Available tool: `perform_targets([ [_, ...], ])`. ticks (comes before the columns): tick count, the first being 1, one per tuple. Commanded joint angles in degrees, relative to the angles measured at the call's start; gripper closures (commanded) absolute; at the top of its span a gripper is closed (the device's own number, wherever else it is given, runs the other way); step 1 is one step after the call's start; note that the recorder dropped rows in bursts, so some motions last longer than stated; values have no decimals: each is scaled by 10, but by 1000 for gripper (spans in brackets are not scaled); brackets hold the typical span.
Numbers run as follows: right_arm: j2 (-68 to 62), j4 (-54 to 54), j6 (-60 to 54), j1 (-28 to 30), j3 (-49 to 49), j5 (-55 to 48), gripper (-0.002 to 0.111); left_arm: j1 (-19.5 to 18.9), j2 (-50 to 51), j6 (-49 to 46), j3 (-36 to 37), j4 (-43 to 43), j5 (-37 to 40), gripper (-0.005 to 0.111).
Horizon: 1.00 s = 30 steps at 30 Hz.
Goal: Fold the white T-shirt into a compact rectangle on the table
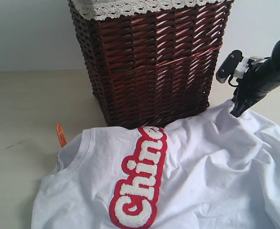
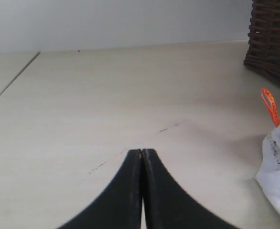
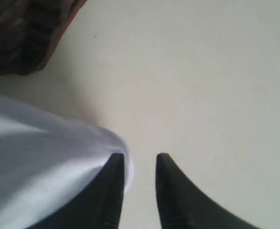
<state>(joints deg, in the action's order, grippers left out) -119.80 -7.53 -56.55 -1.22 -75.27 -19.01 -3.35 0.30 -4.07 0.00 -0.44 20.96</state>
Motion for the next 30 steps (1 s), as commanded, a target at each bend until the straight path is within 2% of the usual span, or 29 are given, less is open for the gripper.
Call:
perform_targets([
  [1,7,4,41,3,0,-9,64,0,-3,0,0,-2,-4,107],
  [5,45,4,93,7,0,-12,62,0,-3,0,0,-2,-4,107],
  [7,81,-9,136,34,0,-31,62,0,-3,0,0,-2,-4,107],
  [8,92,-50,119,70,0,-75,62,0,-3,0,0,-2,-4,107],
  [9,92,-70,93,87,0,-99,62,0,-3,0,0,-2,-4,107],
  [10,84,-122,-10,130,0,-171,62,0,-3,0,0,-2,-4,107],
  [11,82,-141,-55,145,0,-212,62,0,-3,0,0,-2,-4,107],
  [12,71,-183,-178,178,0,-296,62,0,-3,0,0,-2,-4,107],
  [14,52,-217,-302,209,0,-348,62,0,-3,0,0,-2,-4,107],
  [18,19,-269,-328,214,0,-276,62,0,-3,0,0,-2,-4,107],
  [21,-2,-308,-335,213,0,-279,62,0,-3,0,0,-2,-4,107],
  [28,-41,-312,-333,213,0,-279,63,0,-3,0,0,-2,-4,107],
  [30,-47,-315,-333,213,0,-283,67,0,-3,0,0,-2,-4,107],
])
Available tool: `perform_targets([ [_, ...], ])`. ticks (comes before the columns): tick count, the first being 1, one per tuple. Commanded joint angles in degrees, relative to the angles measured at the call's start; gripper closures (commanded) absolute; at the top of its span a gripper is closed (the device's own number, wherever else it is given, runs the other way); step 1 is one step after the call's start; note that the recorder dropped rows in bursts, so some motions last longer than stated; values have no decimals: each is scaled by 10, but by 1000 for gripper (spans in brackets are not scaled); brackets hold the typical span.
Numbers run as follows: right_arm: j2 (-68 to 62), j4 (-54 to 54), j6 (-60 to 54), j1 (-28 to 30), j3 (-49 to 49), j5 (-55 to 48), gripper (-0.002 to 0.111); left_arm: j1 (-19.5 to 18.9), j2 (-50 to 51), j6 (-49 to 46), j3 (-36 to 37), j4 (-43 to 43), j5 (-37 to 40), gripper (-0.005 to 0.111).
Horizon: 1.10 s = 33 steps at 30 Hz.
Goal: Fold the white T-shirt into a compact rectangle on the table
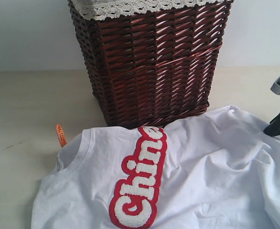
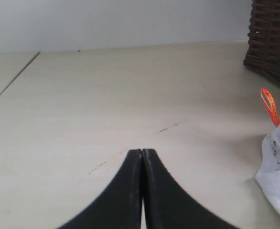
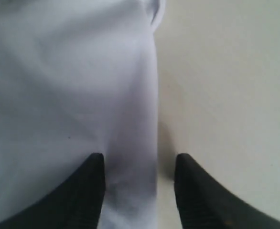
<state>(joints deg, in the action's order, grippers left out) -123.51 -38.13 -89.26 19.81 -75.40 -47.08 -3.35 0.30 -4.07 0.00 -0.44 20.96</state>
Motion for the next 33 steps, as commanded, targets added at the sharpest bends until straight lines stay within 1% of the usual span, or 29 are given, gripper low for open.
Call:
perform_targets([
  [1,-13,-9,-6,2,1,-7,73,0,-3,0,0,-2,-4,107],
  [5,-7,-10,-6,2,1,-27,103,0,-3,0,0,-2,-4,107],
  [6,-3,-10,-6,2,1,-29,109,0,-3,0,0,-2,-4,107],
  [9,18,-10,-6,2,1,-43,108,0,-3,0,0,-2,-4,107],
  [11,38,-11,-7,2,1,-78,108,0,-3,0,0,-2,-4,107],
  [15,73,-14,-12,2,1,-213,108,0,-3,0,0,-2,-4,107],
  [16,82,-14,-12,2,1,-229,108,0,-3,0,0,-2,-4,107],
  [21,111,20,31,-9,15,-229,108,0,-3,0,0,-2,-4,107],
  [24,114,110,103,-43,34,-229,108,0,-3,0,0,-2,-4,107],
  [26,129,126,94,-60,57,-229,108,0,-3,0,0,-2,-4,107],
  [27,139,115,80,-65,69,-229,108,0,-3,0,0,-2,-4,107],
  [28,167,69,30,-65,98,-229,108,0,-3,0,0,-2,-4,107],
  [29,185,49,12,-65,113,-229,108,0,-3,0,0,-2,-4,107],
  [30,224,3,-1,-65,146,-213,108,0,-3,0,0,-2,-4,107],
  [31,254,-22,-7,-65,176,-167,108,0,-3,0,0,-2,-4,107],
  [33,296,-21,-28,-65,231,-118,108,0,-3,0,0,-2,-4,107],
])
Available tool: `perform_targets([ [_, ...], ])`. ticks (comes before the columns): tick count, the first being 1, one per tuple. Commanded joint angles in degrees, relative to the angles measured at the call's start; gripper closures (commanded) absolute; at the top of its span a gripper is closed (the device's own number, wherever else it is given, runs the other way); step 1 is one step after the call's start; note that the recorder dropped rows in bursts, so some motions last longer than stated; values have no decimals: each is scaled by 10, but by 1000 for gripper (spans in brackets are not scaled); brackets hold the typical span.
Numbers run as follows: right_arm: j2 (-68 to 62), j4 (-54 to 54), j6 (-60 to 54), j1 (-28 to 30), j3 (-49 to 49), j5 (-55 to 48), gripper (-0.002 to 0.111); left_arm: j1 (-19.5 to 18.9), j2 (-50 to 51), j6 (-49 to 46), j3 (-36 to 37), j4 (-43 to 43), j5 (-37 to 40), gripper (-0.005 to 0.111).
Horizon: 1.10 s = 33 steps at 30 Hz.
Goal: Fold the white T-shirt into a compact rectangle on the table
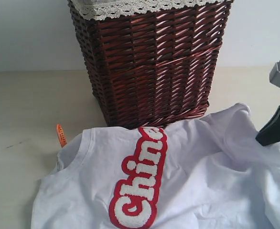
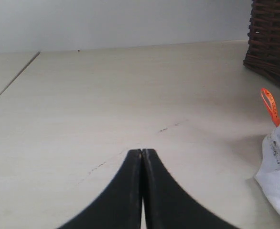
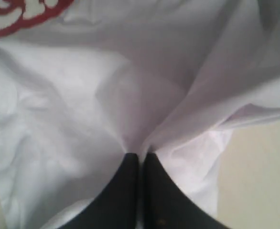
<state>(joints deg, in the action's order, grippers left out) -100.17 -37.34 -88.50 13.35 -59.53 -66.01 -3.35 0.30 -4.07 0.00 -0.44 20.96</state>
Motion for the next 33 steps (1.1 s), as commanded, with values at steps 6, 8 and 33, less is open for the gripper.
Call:
perform_targets([
  [6,83,95,-38,-1,176,47,101,0,-3,0,0,-2,-4,107],
  [8,83,119,-38,-1,181,29,92,0,-3,0,0,-2,-4,107],
  [33,74,140,158,1,152,73,65,0,-3,0,0,-2,-4,107],
])
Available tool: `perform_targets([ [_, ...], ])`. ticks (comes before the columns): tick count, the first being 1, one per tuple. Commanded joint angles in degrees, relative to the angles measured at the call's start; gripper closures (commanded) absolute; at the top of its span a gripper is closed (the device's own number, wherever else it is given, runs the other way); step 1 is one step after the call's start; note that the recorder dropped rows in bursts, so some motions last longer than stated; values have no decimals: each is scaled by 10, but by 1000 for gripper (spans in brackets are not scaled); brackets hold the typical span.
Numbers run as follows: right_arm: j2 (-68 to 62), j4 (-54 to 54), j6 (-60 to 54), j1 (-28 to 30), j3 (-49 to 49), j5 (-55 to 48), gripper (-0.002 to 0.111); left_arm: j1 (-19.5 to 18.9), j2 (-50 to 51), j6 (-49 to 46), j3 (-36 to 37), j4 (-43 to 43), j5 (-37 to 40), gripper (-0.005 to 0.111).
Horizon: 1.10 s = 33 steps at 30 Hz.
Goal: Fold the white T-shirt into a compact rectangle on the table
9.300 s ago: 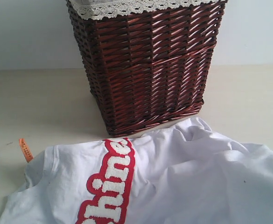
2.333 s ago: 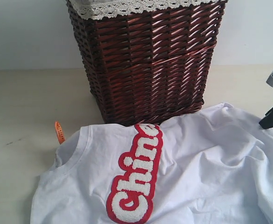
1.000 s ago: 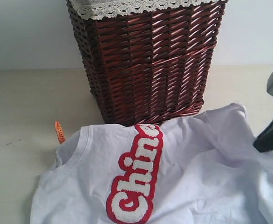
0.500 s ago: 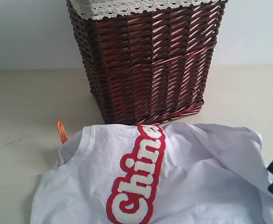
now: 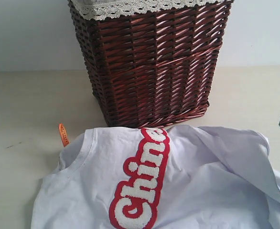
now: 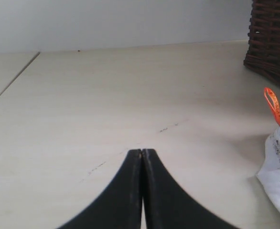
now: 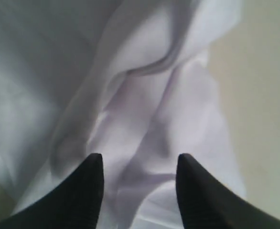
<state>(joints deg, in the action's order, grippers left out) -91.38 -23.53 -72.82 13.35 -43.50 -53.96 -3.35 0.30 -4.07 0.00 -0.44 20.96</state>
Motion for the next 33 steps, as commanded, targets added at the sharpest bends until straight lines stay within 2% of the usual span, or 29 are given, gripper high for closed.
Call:
perform_targets([
  [1,-14,5,7,1,-9,-51,66,0,-3,0,0,-2,-4,107],
  [7,-13,46,58,1,-9,-37,69,0,-3,0,0,-2,-4,107],
  [14,-14,54,91,1,-9,31,69,0,-3,0,0,-2,-4,107],
  [19,-14,72,85,1,-9,-22,72,0,-3,0,0,-2,-4,107],
  [23,-2,-7,33,1,-9,-24,76,0,-3,0,0,-2,-4,107],
  [30,6,-164,1,0,-9,82,78,0,-3,0,0,-2,-4,107],
  [33,1,-221,-32,0,-9,70,81,0,-3,0,0,-2,-4,107],
])
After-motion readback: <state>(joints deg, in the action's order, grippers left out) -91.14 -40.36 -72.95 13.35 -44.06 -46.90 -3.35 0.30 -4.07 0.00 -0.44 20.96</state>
